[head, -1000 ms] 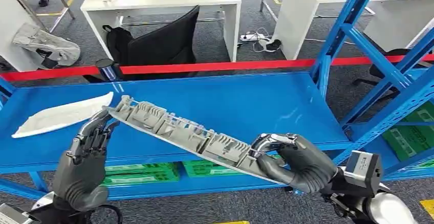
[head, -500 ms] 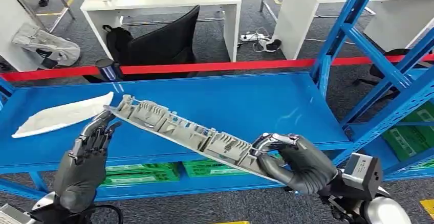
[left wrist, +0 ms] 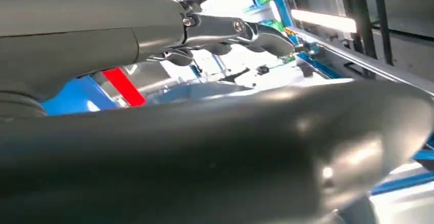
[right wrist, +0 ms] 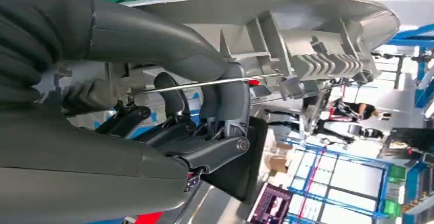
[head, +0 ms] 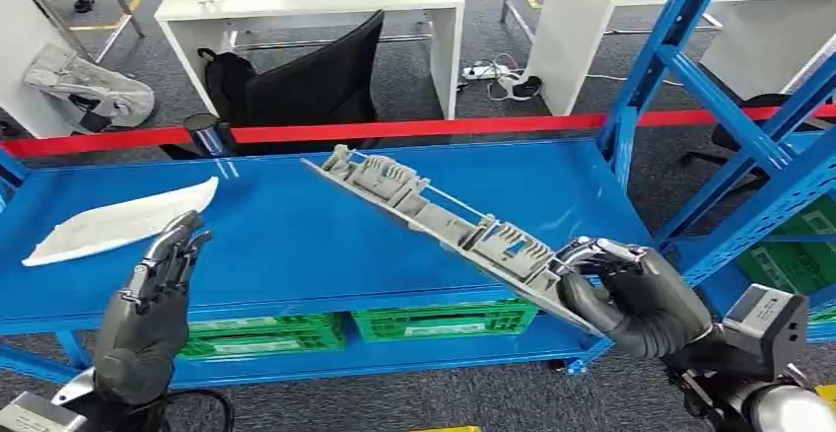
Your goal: Take the parts from the cabinet and place them on the table.
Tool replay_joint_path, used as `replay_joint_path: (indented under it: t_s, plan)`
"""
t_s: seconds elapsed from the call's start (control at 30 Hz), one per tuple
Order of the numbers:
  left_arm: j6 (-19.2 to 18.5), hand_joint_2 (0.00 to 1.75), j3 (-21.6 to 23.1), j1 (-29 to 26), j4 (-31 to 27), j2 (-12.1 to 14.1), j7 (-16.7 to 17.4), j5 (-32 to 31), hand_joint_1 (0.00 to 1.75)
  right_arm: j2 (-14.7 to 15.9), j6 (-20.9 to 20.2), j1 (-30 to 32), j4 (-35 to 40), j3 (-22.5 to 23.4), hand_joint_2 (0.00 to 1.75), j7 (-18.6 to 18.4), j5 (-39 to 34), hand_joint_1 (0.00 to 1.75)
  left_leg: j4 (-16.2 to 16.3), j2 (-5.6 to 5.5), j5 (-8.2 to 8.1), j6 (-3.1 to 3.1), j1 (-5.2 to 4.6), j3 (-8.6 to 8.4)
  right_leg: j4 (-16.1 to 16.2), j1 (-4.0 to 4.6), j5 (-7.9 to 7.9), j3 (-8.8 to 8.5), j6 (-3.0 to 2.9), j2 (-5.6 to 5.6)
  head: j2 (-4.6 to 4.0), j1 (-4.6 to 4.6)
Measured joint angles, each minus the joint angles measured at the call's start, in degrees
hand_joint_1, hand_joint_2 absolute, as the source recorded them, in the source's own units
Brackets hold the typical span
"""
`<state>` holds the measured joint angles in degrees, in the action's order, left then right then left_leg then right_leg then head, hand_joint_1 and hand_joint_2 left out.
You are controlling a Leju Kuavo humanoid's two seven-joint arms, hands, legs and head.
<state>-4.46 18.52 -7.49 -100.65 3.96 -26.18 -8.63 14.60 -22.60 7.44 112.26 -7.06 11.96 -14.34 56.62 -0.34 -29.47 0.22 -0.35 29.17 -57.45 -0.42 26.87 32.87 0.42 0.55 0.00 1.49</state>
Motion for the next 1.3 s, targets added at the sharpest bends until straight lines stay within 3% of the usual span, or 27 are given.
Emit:
replay_joint_path:
  t_s: [0.3, 0.6, 0.63, 1.07, 1.1, 1.3]
  plan:
    - [-1.4, 0.0, -4.6, 1.7, 1.0, 0.9, -0.5, -2.8, 0.0, 0.3, -2.6, -0.2, -0.2, -0.1, 1.75, -0.9, -1.0, 1.75, 0.0, -0.01, 0.01, -0.01, 0.01, 0.02, 0.0, 0.0, 0.0, -0.01, 0.0, -0.01, 0.0, 0.0]
    - [-1.8, 0.0, -7.9, 3.9, 2.0, 2.8, -0.8, -3.1, 0.0, 1.7, -5.6, -1.7, -1.2, -4.3, 1.75, -1.5, -2.6, 1.75, 0.0, -0.01, 0.01, -0.01, 0.01, 0.02, 0.0, 0.0, 0.0, -0.01, 0.0, -0.01, 0.0, 0.0]
    - [-1.8, 1.75, -8.0, 4.1, 2.1, 2.9, -0.8, -3.1, 0.0, 1.7, -5.6, -1.8, -1.2, -4.8, 1.75, -1.5, -2.7, 1.75, 0.0, -0.01, 0.01, -0.01, 0.01, 0.02, 0.0, 0.0, 0.0, -0.01, 0.0, -0.01, 0.0, 0.0]
    - [-1.9, 1.75, -8.7, 5.0, 2.2, 3.2, -0.9, -3.2, 0.0, 3.7, -4.4, -3.4, -1.3, -8.9, 1.75, -0.5, -3.6, 1.75, 0.0, 0.0, 0.01, -0.01, 0.0, -0.03, 0.0, 0.0, 0.0, 0.0, 0.0, -0.01, 0.0, 0.0]
    - [-1.9, 0.0, -8.7, 5.0, 2.2, 3.1, -0.9, -3.2, 0.0, 3.8, -4.3, -3.5, -1.3, -8.9, 1.75, -0.4, -3.8, 1.75, 0.0, 0.0, 0.01, -0.01, 0.0, -0.03, 0.0, 0.0, 0.0, -0.01, 0.0, -0.01, 0.0, 0.0]
    - [-1.9, 0.0, -8.7, 5.0, 2.2, 3.1, -0.9, -3.1, 0.0, 4.0, -3.6, -3.6, -1.4, -9.6, 1.75, -0.5, -4.0, 1.75, 0.0, 0.0, 0.01, -0.01, 0.0, -0.03, 0.0, 0.0, 0.0, 0.0, 0.0, 0.0, 0.0, 0.0]
